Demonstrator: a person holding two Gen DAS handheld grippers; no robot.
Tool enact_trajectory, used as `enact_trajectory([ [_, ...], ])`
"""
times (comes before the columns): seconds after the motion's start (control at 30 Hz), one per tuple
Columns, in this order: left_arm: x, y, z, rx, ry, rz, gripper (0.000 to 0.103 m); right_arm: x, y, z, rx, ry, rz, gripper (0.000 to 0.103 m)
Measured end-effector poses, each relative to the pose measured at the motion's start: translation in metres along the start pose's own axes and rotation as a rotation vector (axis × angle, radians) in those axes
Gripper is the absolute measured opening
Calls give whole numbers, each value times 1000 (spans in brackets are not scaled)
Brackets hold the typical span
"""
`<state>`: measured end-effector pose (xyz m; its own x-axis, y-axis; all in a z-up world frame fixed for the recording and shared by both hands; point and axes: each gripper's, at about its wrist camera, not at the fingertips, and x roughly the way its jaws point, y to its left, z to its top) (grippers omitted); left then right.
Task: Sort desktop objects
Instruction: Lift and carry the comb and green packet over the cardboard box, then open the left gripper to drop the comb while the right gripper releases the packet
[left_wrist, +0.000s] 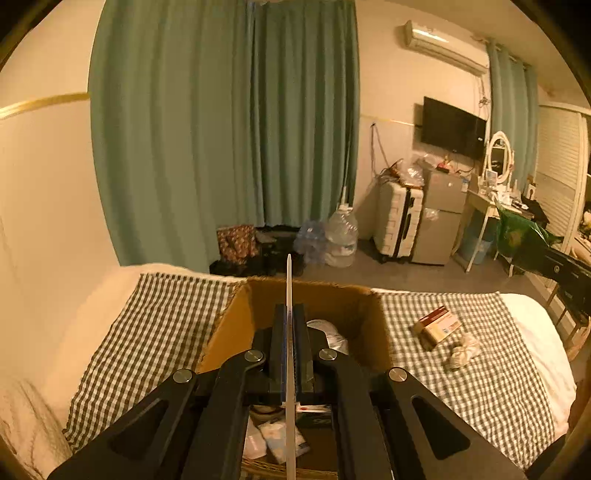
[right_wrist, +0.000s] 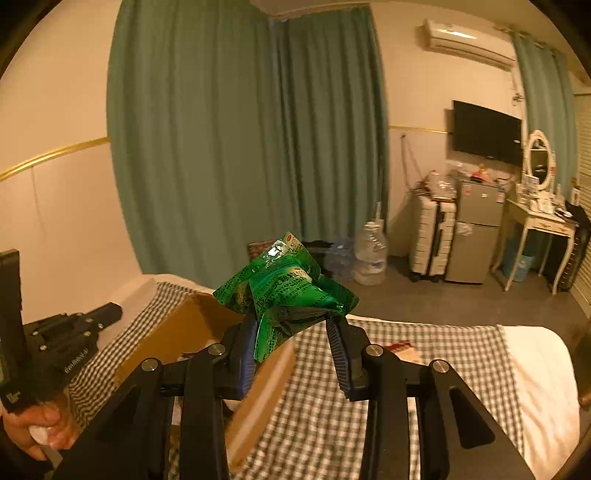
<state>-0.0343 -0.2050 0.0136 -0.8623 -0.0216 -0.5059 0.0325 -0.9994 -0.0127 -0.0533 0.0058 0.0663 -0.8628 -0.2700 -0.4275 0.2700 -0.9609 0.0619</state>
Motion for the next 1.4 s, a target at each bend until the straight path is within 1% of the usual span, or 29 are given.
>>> enact_trajectory([
  [0.13,19,16,-3,-19,32,4,1,25,15,3,-15,23,38,35],
  [0.23,30,18,-6,-18,48,7,1,44,26,1,-35,46,63,35],
  [0.43,54,25,-17,-25,95,5,1,78,43,-11,-67,106,102,35],
  [0.77,82,31,-29,-31,157,-2,2,123,56,-28,-83,178,116,35],
  [0.93,91,28,-35,-9,185,-2,2,139,61,-38,-85,220,118,36],
  [1.03,95,27,-39,-9,205,4,4,146,64,-44,-102,240,97,37],
  [1.1,96,28,-40,-13,216,4,10,149,64,-46,-98,251,101,42],
  [1.13,95,27,-40,-12,217,6,11,147,63,-47,-96,251,100,48],
  [1.17,93,26,-40,-10,214,9,11,146,63,-48,-94,245,94,50],
  [1.33,82,20,-32,-11,195,12,12,131,56,-40,-79,210,88,51],
  [1.4,76,15,-28,-8,184,12,17,121,50,-37,-70,199,80,52],
])
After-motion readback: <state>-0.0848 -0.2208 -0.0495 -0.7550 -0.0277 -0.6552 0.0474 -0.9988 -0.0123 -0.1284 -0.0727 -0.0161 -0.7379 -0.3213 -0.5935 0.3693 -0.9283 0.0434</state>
